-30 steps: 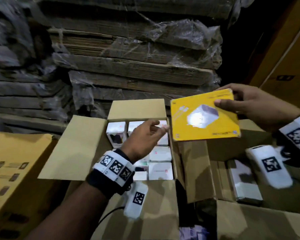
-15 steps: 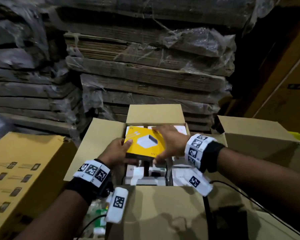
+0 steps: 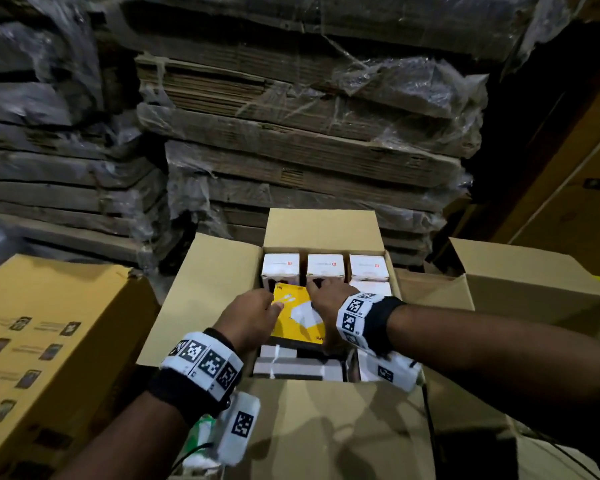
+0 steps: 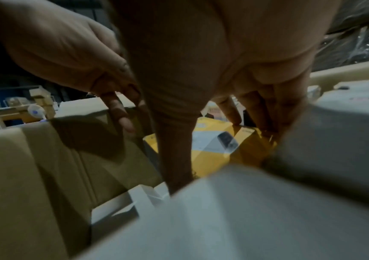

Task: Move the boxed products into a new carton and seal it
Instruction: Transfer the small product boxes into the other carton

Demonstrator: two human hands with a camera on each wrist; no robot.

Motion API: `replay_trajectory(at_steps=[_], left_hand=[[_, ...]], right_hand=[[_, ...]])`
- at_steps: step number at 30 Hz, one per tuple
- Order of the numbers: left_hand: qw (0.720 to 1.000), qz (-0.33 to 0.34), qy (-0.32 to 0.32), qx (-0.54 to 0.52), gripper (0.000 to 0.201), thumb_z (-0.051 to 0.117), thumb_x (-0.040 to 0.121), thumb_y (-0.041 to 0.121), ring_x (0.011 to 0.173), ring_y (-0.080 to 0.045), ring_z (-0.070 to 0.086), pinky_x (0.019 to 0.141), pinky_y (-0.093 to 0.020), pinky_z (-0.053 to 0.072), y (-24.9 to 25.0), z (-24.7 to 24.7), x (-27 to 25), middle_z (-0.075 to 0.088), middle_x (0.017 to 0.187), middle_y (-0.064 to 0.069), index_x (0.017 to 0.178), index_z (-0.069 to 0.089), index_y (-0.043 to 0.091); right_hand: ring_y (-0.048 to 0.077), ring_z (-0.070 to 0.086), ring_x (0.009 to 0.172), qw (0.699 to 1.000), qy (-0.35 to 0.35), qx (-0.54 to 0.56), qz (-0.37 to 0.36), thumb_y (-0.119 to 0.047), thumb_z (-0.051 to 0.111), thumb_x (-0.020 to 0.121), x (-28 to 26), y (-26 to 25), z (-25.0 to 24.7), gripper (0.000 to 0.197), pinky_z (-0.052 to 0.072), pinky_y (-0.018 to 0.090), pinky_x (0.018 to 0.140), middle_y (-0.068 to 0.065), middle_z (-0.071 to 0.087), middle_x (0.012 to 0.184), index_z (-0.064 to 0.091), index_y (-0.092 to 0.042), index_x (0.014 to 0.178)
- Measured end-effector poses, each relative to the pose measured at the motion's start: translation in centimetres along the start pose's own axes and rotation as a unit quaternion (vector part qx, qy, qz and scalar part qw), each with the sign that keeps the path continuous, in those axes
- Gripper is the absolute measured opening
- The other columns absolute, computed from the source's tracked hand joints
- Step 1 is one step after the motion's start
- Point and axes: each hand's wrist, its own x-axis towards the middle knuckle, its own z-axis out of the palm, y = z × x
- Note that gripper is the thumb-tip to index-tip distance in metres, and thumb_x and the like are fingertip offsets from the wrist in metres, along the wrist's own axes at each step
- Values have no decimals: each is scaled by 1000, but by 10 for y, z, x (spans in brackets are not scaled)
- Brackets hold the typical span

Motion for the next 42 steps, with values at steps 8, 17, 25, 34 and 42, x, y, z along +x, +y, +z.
replay_trajectory(at_steps=[8, 17, 25, 34, 42], left_hand=[[983, 34, -151, 95, 42, 45, 103, 36, 105, -34, 58, 73, -33, 38, 16, 21, -7, 66, 109, -21, 99, 67, -1], [966, 39, -220, 129, 47, 46, 102, 41, 101, -37, 59, 73, -36, 40, 24, 28, -8, 64, 101, -25, 92, 65, -1], [988, 129, -89, 13, 31, 58, 95, 45, 98, -14, 67, 84, -35, 52, 99, 6, 1, 71, 103, 8, 107, 70, 20], [962, 242, -118, -42, 38, 65, 89, 47, 92, -1, 67, 81, -32, 57, 233, 47, -2, 70, 108, 12, 120, 64, 25], [951, 250, -173, 53, 45, 78, 81, 39, 78, -2, 56, 66, -19, 44, 279, 117, -13, 55, 93, 14, 121, 57, 34]], right_hand=[[39, 48, 120, 999, 3, -27, -19, -12, 63, 87, 17, -16, 5, 70, 45, 50, 86, 24, 43, 134, 24, -3, 145], [30, 64, 101, 993, -98, 0, -68, -13, 61, 90, 3, 7, 8, 27, 42, 26, 70, 14, 66, 107, 64, -7, 116], [18, 60, 111, 957, 116, 262, -51, -11, 59, 90, -80, 96, -20, 32, 43, 23, 91, 3, 67, 121, 66, -12, 121], [8, 63, 97, 868, 238, 423, 106, -11, 66, 89, -213, 241, 38, 26, 42, 4, 78, 1, 70, 108, 67, -9, 115], [13, 64, 94, 869, 83, 453, 180, -17, 69, 87, -206, 289, 133, 31, 53, 24, 81, 1, 70, 109, 66, -12, 117]])
